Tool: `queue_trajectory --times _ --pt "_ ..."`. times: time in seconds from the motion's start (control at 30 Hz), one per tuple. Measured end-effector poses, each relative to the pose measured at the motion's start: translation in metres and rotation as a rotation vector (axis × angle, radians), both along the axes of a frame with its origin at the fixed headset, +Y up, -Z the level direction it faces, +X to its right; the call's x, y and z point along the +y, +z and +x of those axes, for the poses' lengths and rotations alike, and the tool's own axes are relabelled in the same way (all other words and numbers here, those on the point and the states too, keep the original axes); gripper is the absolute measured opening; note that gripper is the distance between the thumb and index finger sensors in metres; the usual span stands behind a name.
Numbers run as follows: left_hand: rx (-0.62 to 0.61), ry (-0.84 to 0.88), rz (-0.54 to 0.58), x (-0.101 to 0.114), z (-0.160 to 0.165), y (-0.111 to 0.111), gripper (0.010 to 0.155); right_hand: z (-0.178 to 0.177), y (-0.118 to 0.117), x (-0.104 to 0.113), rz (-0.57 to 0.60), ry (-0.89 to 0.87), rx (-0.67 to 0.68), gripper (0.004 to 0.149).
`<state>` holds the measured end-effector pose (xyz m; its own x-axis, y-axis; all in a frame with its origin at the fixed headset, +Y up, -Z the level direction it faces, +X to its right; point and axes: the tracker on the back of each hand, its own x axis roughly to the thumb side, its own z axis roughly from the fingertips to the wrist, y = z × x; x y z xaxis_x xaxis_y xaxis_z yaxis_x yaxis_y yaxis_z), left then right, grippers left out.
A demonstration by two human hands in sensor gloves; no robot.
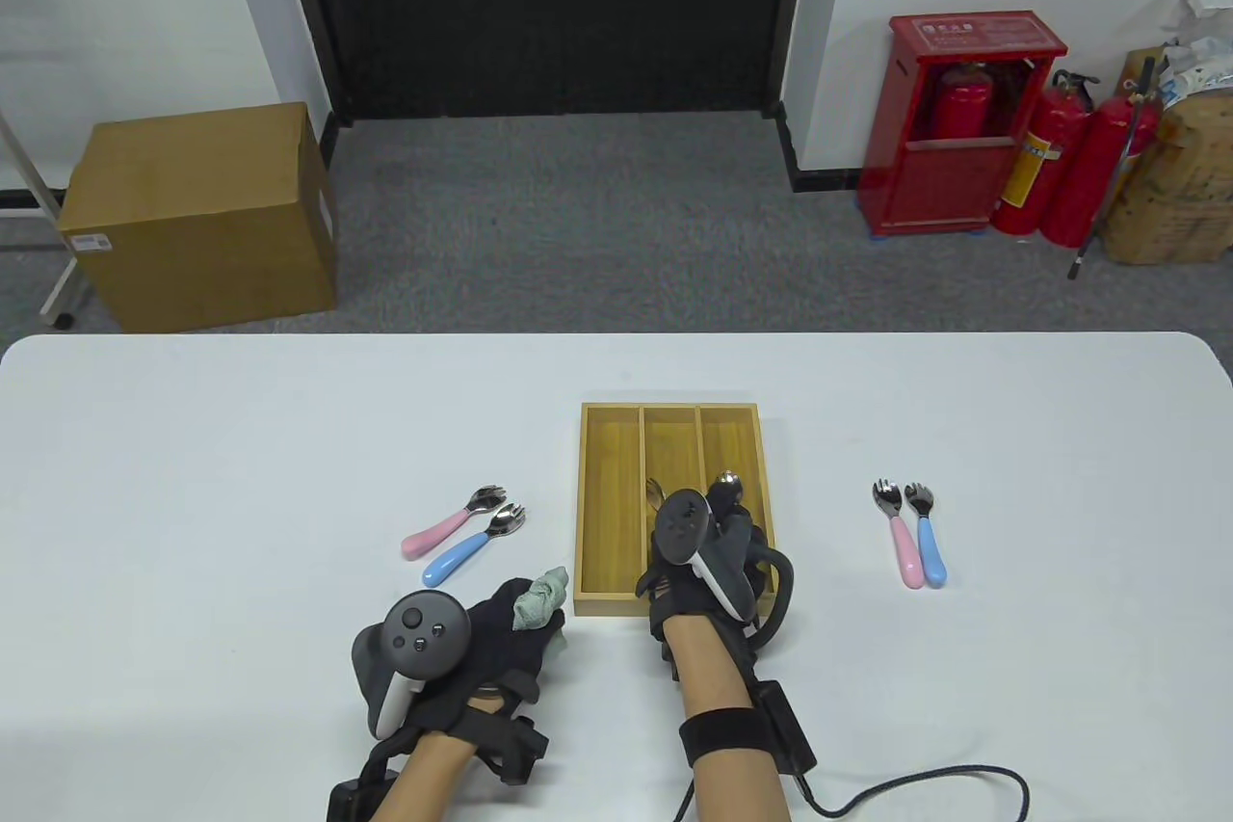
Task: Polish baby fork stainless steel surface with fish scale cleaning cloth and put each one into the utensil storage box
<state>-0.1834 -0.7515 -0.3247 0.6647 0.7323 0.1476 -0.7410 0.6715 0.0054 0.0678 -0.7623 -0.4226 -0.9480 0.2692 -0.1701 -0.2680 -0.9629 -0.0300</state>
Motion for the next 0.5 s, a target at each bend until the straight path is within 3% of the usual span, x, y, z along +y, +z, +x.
queue_trajectory --times 0.27,0.5 --pt "-0.012 -0.025 0.009 0.0 0.001 0.0 0.044 0.01 -0.006 -0.005 -0.04 -0.055 0.016 0.047" --pt "-0.011 -0.041 0.007 0.0 0.002 0.001 0.045 0.056 -0.002 0.025 0.044 -0.297 -0.008 0.047"
